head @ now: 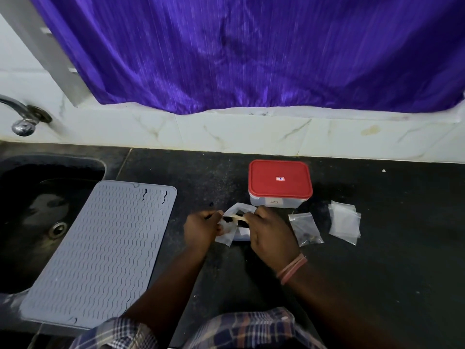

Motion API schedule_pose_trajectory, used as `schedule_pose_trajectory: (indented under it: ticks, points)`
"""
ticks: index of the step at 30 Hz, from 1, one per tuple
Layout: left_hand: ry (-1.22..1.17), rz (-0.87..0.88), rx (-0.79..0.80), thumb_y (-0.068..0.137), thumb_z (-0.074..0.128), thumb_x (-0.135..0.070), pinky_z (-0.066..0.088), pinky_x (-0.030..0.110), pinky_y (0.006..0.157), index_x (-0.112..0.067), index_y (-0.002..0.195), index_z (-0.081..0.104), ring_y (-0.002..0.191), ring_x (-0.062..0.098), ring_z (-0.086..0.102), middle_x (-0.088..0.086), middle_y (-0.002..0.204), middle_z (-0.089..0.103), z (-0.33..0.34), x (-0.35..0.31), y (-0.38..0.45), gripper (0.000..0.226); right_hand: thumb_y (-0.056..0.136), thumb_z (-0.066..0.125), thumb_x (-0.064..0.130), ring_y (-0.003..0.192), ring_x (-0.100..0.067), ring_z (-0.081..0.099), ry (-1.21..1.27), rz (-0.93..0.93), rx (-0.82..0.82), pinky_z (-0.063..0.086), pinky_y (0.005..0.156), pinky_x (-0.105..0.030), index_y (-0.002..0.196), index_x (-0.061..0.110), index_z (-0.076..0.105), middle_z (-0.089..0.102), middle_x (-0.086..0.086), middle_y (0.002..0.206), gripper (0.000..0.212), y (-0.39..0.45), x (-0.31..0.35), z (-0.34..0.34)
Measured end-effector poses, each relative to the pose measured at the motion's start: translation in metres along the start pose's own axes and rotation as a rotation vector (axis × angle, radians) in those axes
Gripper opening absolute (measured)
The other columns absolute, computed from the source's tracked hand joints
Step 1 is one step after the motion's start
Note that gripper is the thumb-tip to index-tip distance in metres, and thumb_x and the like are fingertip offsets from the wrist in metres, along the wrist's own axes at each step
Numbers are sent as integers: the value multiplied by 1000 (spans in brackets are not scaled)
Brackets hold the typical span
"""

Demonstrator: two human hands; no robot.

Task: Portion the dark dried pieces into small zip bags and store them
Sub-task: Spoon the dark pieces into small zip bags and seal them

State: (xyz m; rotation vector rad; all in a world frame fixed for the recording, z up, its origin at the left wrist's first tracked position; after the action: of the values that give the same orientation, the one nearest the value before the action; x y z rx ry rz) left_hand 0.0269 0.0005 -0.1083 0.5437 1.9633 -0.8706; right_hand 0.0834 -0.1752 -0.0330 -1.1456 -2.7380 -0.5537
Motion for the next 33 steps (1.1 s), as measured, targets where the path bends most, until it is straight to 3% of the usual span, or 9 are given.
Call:
schedule_pose_trajectory:
  ticks: [5, 8, 10, 13, 18, 24, 28, 30, 33]
  points:
    - [-40, -44, 9, 94, 73, -24, 64, 48, 79, -18, 88, 81, 66, 21, 73, 4, 71, 76, 0, 10, 2, 12, 73, 72, 14, 79, -18, 62, -2, -4, 0, 46, 67, -28, 107, 21, 73, 63, 2, 90, 35, -1, -2, 3]
    - [-46, -71, 9, 94, 72, -25, 63, 47, 80, -17, 89, 81, 63, 17, 71, 4, 70, 76, 1, 17, 6, 13, 85, 58, 16, 80, -19, 58, 109, 5, 16, 48, 69, -30, 109, 17, 71, 58, 0, 93, 27, -2, -8, 3]
    - [-29, -69, -6, 93, 73, -28, 62, 45, 82, -17, 90, 81, 68, 19, 72, 3, 72, 76, 2, 17, 7, 14, 90, 52, 17, 77, -17, 56, 234, 109, -56, 49, 66, -33, 104, 16, 71, 56, 0, 90, 24, -3, -20, -1]
    - [30, -76, -19, 92, 73, -33, 59, 41, 84, -17, 91, 81, 79, 21, 72, 3, 82, 77, 2, 21, 12, 18, 88, 61, 11, 73, -18, 58, 337, 324, -206, 51, 64, -37, 90, 13, 72, 56, -2, 84, 11, -9, -50, -6]
    - [72, -98, 79, 89, 76, -32, 53, 32, 70, -16, 89, 79, 71, 16, 66, 8, 87, 77, 14, 28, 13, 17, 86, 58, 19, 72, -18, 54, 117, 311, -21, 48, 64, -36, 80, 17, 62, 54, 0, 82, 8, -17, -59, 11]
    - [205, 72, 171, 90, 73, -24, 54, 28, 74, -20, 80, 80, 81, 12, 70, -3, 85, 76, 33, 9, 5, 13, 79, 49, 20, 72, -26, 58, -125, 114, 83, 49, 61, -38, 80, 13, 65, 58, -6, 78, 18, -16, -35, 34]
    - [278, 79, 169, 91, 73, -22, 42, 18, 59, -33, 64, 70, 68, 1, 62, -13, 68, 68, 37, 9, 6, 29, 74, 66, 16, 64, -23, 63, -99, 243, 152, 50, 56, -34, 87, 14, 70, 65, -5, 83, 14, -17, -35, 44]
    - [304, 70, 167, 92, 73, -25, 40, 16, 56, -30, 65, 70, 64, -2, 60, -13, 65, 66, 37, 8, 7, 27, 82, 63, 15, 69, -21, 63, 28, 334, 136, 47, 60, -31, 88, 16, 69, 64, -3, 86, 8, -15, -35, 42]
    - [307, 45, 166, 91, 73, -27, 49, 26, 60, -24, 66, 71, 59, 6, 62, -6, 64, 68, 37, 9, 11, 25, 87, 60, 11, 69, -17, 57, 262, 520, 40, 40, 63, -27, 75, 14, 65, 60, -2, 76, 13, -12, -44, 44]
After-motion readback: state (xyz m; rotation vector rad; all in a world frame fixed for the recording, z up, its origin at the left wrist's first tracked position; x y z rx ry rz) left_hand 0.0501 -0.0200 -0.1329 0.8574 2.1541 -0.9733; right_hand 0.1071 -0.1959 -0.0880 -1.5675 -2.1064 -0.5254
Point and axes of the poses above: each hand's wrist, its own y-axis towards the middle knuckle, its own z-axis out of the palm, x = y × z, the point moved 7 cm from there along y, towards the middle knuckle
